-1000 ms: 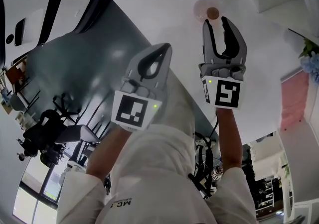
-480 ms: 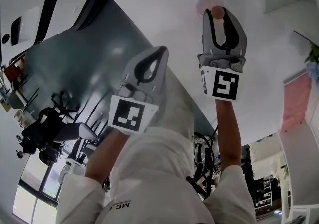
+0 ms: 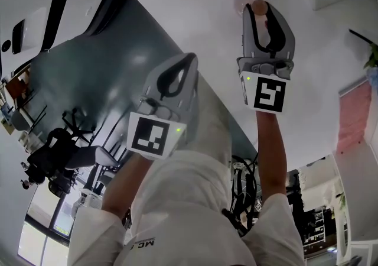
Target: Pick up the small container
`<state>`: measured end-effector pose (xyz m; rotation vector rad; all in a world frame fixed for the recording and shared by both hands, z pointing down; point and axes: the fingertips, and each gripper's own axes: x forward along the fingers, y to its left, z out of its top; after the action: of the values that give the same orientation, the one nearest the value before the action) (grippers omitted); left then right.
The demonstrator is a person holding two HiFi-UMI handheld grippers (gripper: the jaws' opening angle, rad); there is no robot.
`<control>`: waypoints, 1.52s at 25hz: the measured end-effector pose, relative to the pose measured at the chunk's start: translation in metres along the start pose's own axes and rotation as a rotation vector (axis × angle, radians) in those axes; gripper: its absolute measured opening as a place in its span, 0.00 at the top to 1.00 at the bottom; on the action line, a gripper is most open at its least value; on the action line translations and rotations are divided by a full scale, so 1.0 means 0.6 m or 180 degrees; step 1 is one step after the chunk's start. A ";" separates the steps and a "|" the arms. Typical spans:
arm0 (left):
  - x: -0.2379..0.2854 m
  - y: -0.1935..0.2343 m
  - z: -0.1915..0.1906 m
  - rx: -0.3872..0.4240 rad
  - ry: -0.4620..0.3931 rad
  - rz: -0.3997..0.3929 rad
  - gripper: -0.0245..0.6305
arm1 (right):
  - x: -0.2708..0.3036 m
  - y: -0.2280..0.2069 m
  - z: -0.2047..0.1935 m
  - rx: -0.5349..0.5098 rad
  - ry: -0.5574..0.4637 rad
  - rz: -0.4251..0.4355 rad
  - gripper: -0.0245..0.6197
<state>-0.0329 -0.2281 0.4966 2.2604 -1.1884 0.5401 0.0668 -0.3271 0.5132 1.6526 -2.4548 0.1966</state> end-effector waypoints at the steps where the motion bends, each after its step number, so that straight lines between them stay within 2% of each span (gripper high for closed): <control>1: -0.002 0.000 -0.002 -0.0003 0.0000 -0.0001 0.96 | -0.001 0.002 0.000 -0.0004 0.0005 -0.0003 0.78; 9: -0.021 -0.005 -0.007 0.0029 -0.0029 -0.0054 0.96 | -0.027 0.028 0.005 0.0034 -0.0001 0.0021 0.78; 18: -0.067 -0.014 0.014 0.0125 -0.0111 -0.0180 0.96 | -0.082 0.051 0.054 -0.0002 0.0018 -0.0022 0.78; 25: -0.111 -0.039 0.036 0.0251 -0.0173 -0.0356 0.96 | -0.152 0.063 0.108 0.0032 0.0002 -0.0162 0.78; 29: -0.138 -0.067 0.046 0.0329 -0.0207 -0.0482 0.96 | -0.205 0.070 0.137 -0.0080 0.0055 -0.0177 0.78; 38: -0.222 -0.132 0.086 0.0439 -0.0389 -0.0648 0.96 | -0.335 0.089 0.214 0.0014 0.0036 -0.0324 0.78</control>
<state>-0.0322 -0.1379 0.3602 2.5280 -0.9879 0.4213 0.0823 -0.1518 0.3437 1.7675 -2.3563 0.1969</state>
